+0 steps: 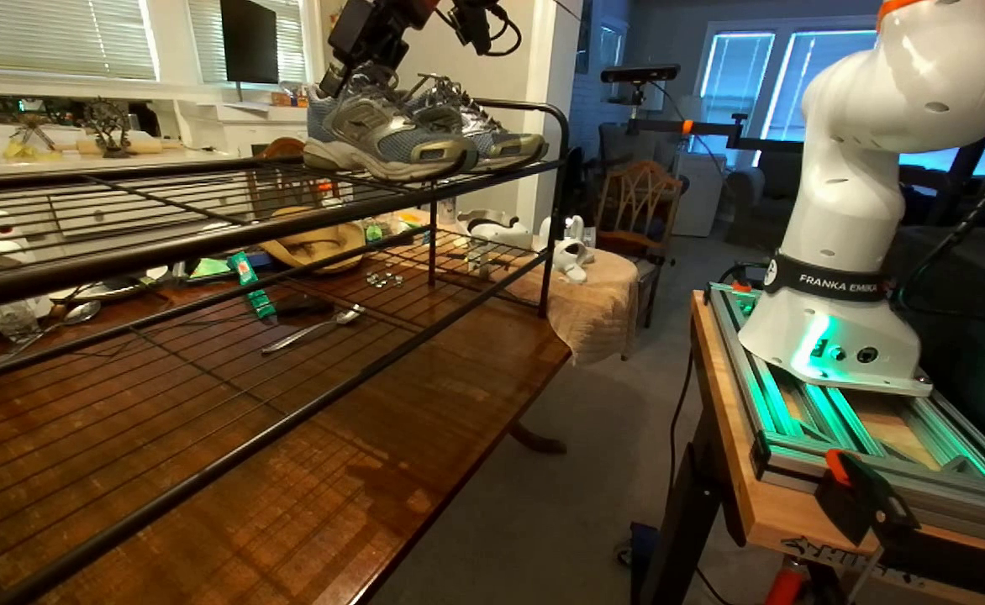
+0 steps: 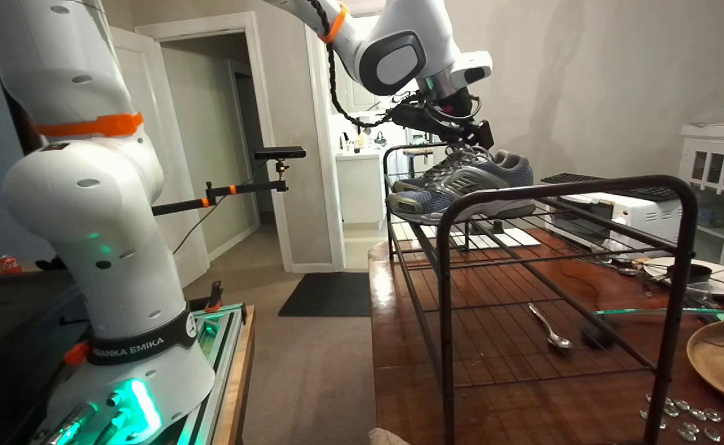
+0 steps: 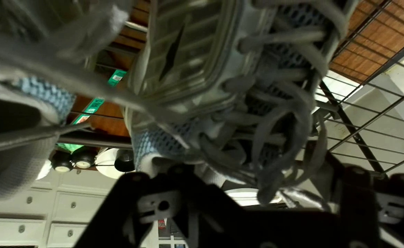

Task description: Move the sneaker on the left to the right.

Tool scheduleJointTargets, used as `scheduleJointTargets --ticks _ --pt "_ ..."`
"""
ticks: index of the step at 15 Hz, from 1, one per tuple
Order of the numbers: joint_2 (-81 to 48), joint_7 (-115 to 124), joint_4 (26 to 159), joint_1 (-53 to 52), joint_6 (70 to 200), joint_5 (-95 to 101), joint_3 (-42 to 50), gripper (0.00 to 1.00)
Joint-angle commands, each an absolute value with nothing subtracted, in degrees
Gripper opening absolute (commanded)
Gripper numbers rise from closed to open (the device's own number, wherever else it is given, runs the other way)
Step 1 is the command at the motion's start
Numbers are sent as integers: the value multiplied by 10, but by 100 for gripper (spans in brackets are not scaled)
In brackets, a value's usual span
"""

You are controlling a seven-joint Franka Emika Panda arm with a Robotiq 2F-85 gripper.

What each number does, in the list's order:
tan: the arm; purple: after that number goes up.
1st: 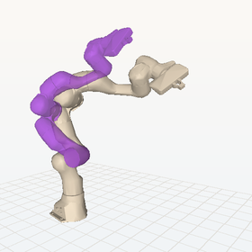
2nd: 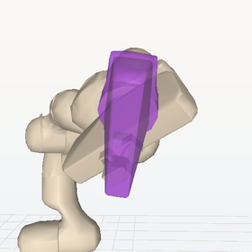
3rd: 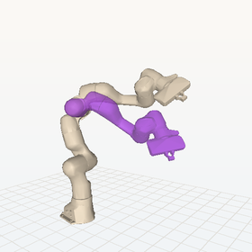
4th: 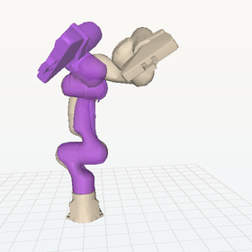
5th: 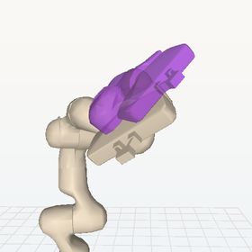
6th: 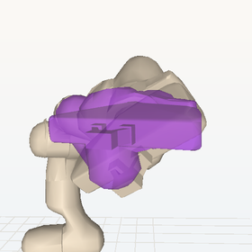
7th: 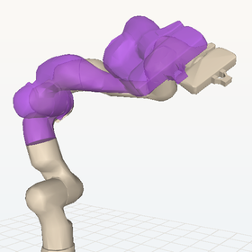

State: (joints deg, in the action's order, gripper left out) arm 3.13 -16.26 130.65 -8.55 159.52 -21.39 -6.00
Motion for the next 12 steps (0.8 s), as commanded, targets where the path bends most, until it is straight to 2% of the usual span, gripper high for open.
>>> scheduleJointTargets --ticks 1,7,8,10,11,12 --pt "16 -167 1298 -87 1601 -224 -60 49" --pt "11 -120 1292 -81 1593 -188 -60 4" --pt "11 -112 1290 -80 1591 -185 -60 2" --pt "7 -107 1283 -79 1588 -188 -60 5" --pt "8 -104 1280 -79 1585 -191 -60 2" --pt "8 -100 1278 -79 1583 -190 -60 3"
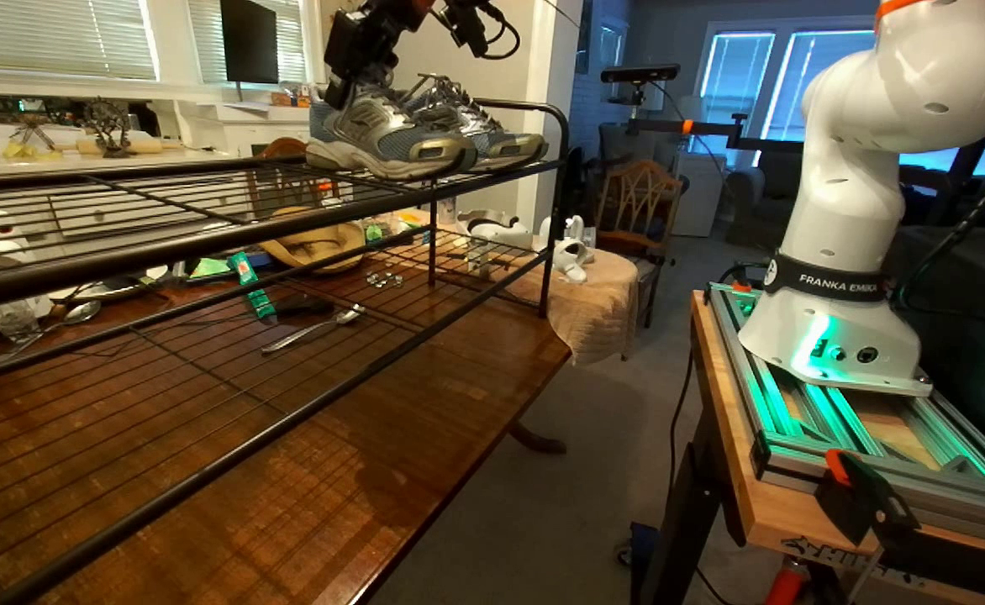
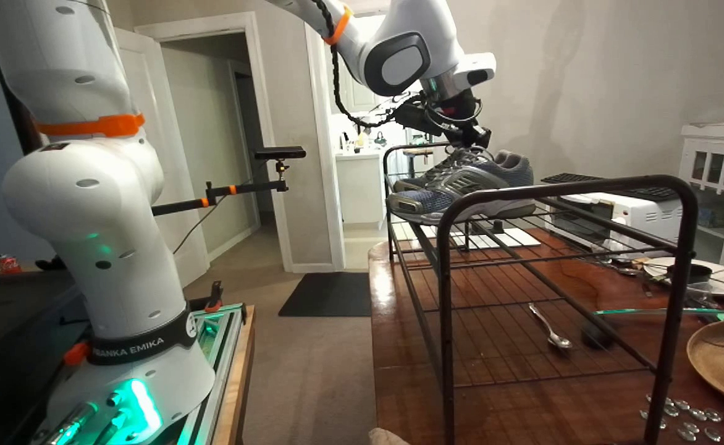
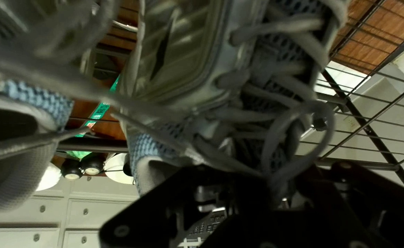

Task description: Move the sneaker on the left to the right.

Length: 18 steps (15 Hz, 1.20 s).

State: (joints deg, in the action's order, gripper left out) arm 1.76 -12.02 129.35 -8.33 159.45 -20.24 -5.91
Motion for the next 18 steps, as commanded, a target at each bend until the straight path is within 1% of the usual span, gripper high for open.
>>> scheduleJointTargets --ticks 1,2,18 --pt "11 -96 1275 -79 1579 -189 -59 4" --pt "13 -96 1271 -79 1572 -196 -59 2" --pt "59 -34 1156 -64 1396 -160 -51 3"
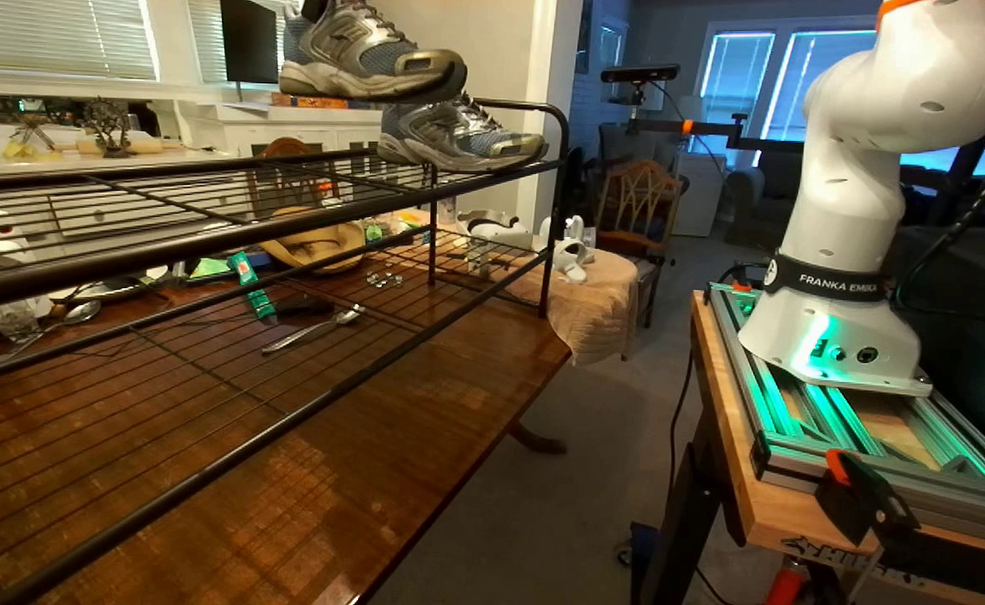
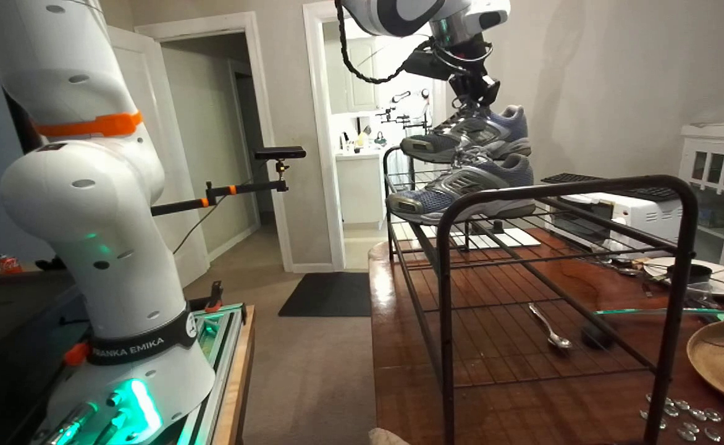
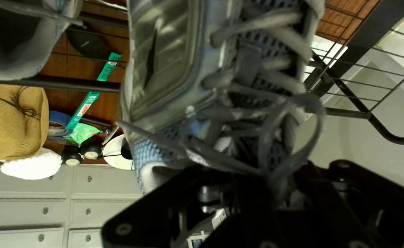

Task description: Move the sneaker on the left to the right.

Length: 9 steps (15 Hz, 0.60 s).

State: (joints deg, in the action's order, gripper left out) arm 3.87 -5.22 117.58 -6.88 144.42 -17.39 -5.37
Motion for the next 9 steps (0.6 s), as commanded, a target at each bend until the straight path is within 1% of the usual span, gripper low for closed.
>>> scheduleJointTargets --ticks 1,9 --pt "66 -42 1151 -63 1377 -168 -48 3" --pt "133 -48 1142 -44 1278 -120 -24 3"
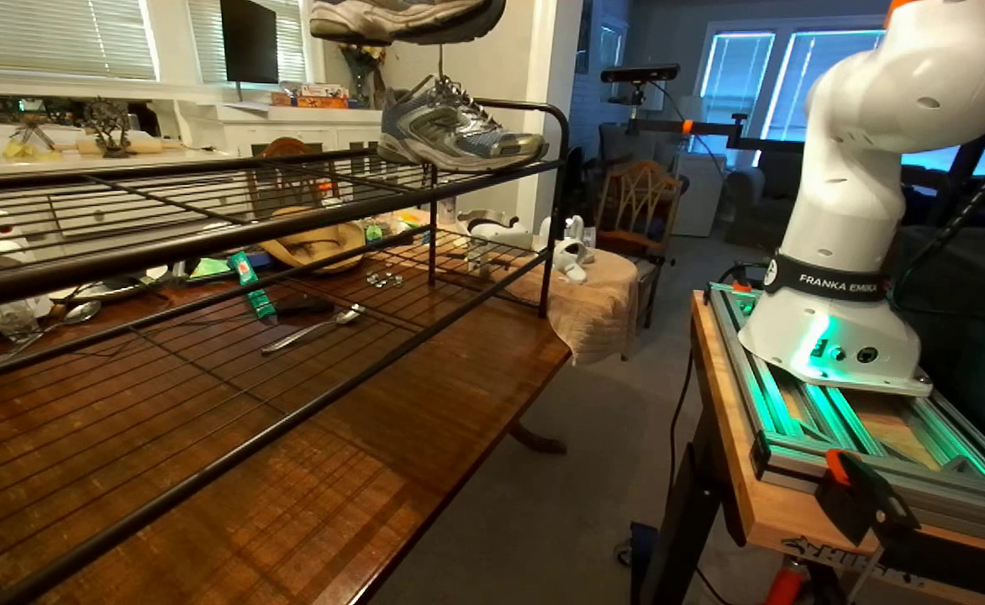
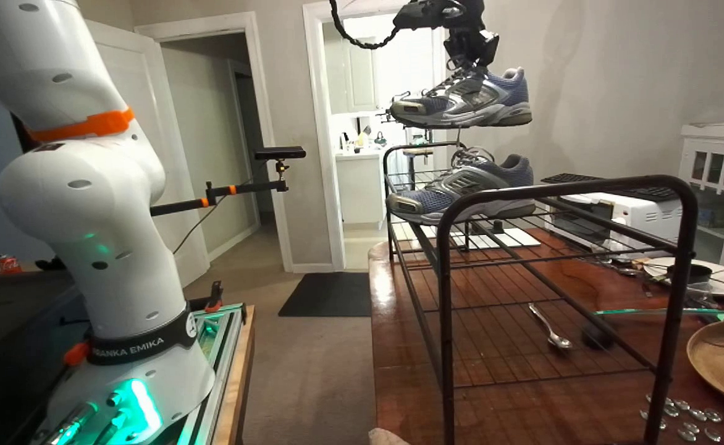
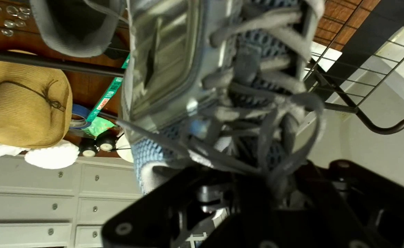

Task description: Move the sneaker on the left to the right.

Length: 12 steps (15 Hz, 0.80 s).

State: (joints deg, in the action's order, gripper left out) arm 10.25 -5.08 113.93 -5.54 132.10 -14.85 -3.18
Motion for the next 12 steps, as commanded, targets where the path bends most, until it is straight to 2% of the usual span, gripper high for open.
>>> scheduleJointTargets --ticks 1,7,12 --pt "139 -45 1142 -40 1269 -110 -22 3" --pt "180 -53 1154 -17 1211 -70 0 3" --pt "205 -79 1197 -1 1227 -45 19 3"
